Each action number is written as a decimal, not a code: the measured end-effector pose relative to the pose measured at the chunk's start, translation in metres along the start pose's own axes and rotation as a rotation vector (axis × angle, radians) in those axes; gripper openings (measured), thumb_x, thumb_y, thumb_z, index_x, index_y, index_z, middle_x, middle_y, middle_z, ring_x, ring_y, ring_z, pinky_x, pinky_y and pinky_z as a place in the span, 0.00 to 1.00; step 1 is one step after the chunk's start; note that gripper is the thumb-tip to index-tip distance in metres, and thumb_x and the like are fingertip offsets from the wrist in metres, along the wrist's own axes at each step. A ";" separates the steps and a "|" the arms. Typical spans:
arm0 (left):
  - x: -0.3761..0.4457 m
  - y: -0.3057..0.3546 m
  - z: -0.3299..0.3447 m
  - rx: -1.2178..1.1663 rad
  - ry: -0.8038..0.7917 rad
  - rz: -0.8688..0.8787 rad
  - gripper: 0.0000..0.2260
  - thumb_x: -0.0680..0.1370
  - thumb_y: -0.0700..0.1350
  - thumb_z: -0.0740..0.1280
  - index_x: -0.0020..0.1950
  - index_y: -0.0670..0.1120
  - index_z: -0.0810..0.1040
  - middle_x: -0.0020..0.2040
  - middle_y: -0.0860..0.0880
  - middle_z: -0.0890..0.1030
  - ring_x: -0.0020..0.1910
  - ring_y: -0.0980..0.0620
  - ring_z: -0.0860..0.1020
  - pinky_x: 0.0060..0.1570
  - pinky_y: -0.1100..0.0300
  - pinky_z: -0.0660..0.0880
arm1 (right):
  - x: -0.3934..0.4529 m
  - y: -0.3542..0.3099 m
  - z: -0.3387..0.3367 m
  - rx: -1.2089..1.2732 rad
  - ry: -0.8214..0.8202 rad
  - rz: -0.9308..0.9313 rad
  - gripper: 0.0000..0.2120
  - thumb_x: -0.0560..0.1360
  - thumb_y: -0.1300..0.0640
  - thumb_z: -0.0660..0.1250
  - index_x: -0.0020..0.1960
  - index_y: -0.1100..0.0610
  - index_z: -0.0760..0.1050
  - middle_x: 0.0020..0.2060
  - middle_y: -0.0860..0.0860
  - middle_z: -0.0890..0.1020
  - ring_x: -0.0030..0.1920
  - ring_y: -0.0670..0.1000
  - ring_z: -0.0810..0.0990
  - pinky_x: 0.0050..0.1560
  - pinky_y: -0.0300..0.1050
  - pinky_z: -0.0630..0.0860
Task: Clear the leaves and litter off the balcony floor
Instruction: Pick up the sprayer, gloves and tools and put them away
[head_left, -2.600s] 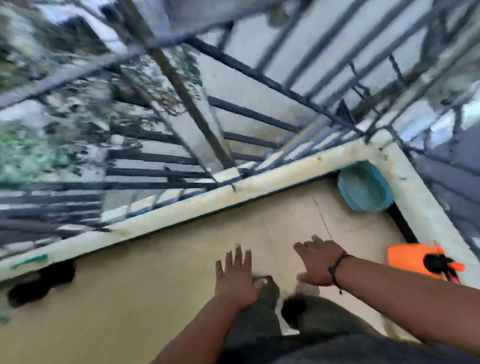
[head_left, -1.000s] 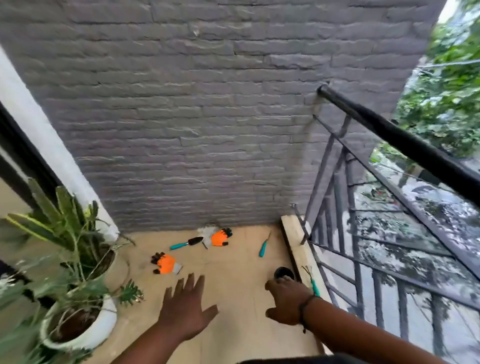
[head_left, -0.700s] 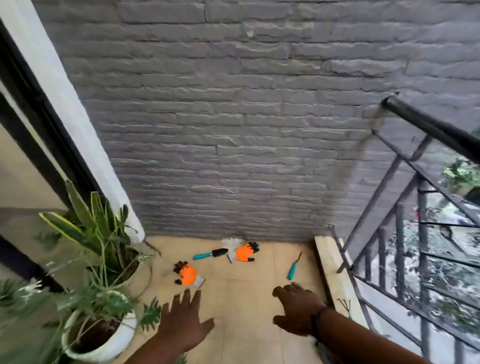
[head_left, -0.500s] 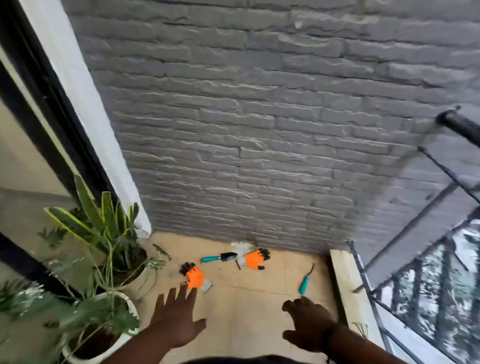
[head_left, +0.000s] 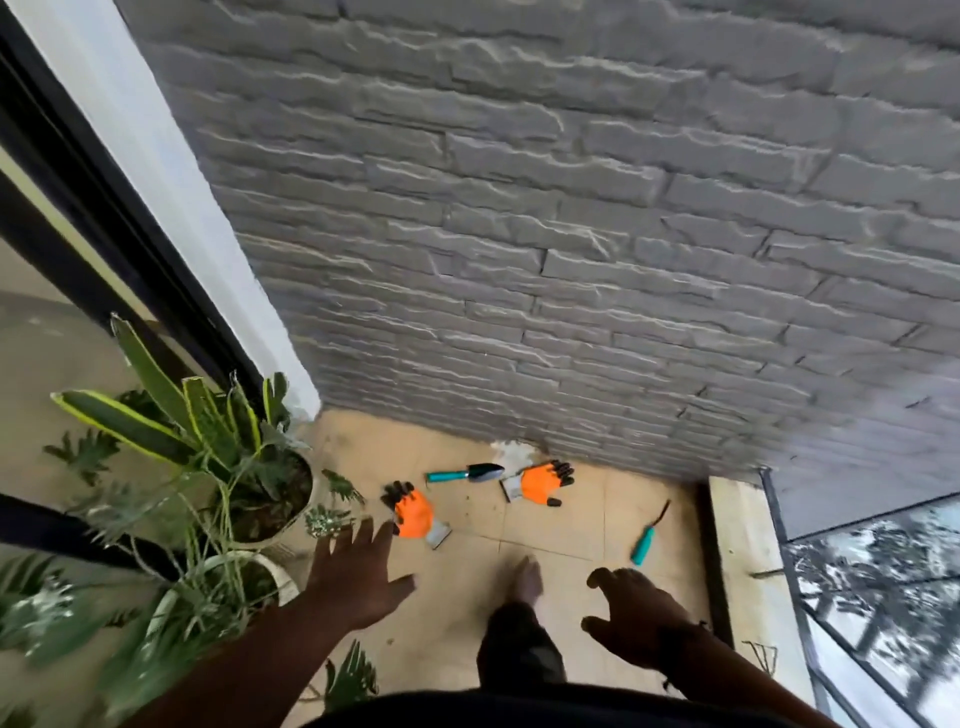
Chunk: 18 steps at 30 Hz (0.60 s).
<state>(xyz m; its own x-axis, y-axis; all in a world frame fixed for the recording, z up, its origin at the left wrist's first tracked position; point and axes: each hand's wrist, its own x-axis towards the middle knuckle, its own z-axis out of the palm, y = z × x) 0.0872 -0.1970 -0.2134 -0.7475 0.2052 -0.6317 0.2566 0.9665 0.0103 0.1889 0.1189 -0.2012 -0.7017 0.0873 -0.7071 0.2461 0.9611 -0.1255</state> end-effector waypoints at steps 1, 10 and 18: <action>0.006 0.000 0.001 0.009 -0.019 0.000 0.39 0.78 0.70 0.53 0.81 0.51 0.46 0.81 0.46 0.49 0.79 0.43 0.50 0.75 0.44 0.48 | 0.011 0.002 -0.002 0.007 -0.013 0.009 0.27 0.77 0.40 0.61 0.72 0.48 0.63 0.67 0.49 0.71 0.68 0.51 0.69 0.65 0.47 0.68; 0.085 -0.020 0.025 -0.121 -0.180 -0.113 0.48 0.72 0.75 0.41 0.67 0.40 0.77 0.65 0.36 0.77 0.61 0.32 0.77 0.57 0.32 0.74 | 0.177 0.021 -0.037 -0.074 -0.198 -0.110 0.25 0.79 0.43 0.59 0.73 0.52 0.63 0.67 0.52 0.71 0.69 0.54 0.68 0.65 0.45 0.68; 0.112 0.007 0.045 -0.275 -0.400 -0.349 0.55 0.54 0.71 0.31 0.81 0.55 0.46 0.82 0.49 0.46 0.80 0.48 0.48 0.76 0.49 0.48 | 0.277 0.024 -0.015 -0.300 -0.396 -0.188 0.24 0.80 0.43 0.58 0.72 0.52 0.63 0.66 0.51 0.72 0.68 0.55 0.69 0.63 0.46 0.69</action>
<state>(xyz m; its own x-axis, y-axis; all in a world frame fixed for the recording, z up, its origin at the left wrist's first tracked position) 0.0328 -0.1738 -0.3184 -0.4566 -0.1541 -0.8762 -0.1707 0.9818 -0.0837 -0.0102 0.1701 -0.3897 -0.3948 -0.1435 -0.9075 -0.1028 0.9884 -0.1116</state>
